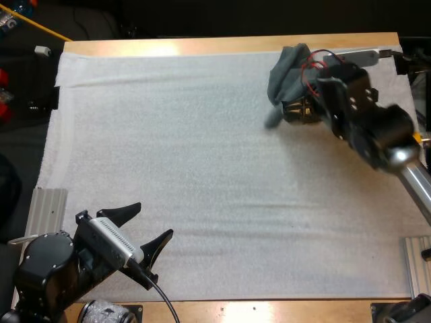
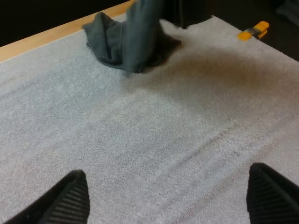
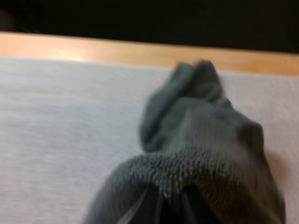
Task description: Pick towel from pile, fold and stack
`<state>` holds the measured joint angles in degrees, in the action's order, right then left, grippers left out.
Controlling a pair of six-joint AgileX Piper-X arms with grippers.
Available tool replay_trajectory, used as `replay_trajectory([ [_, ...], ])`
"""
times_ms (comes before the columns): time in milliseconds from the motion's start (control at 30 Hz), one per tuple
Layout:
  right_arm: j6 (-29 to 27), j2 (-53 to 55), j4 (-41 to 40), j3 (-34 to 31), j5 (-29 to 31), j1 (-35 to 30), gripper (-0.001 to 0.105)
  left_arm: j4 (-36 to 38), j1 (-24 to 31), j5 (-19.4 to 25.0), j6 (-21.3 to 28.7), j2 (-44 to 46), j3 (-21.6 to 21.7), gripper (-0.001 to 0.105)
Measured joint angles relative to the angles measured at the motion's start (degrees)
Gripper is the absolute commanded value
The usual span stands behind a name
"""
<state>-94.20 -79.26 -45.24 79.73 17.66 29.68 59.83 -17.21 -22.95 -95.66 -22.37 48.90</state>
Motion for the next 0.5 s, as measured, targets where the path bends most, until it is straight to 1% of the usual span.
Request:
replay_trajectory([
  [133, -0.32, 6.5, -2.16, 0.0, 0.0, 3.95, 0.0, 0.0, 0.0, -0.25, 0.0, 0.0, 0.0, 0.067],
  [233, -0.22, 10.18, -5.27, 0.0, 0.0, 7.29, 0.0, 0.0, 0.0, -2.13, 0.0, 0.0, 0.0, 0.067],
  [400, 3.87, 14.42, -13.65, 0.0, -0.11, 14.42, 0.0, 0.0, 0.0, -3.61, -0.95, 0.0, 0.0, 0.067],
  [500, 7.37, 15.91, -18.89, 0.0, -2.13, 19.47, 0.0, 0.0, 0.0, -3.76, -2.3, 0.0, 0.0, 0.067],
])
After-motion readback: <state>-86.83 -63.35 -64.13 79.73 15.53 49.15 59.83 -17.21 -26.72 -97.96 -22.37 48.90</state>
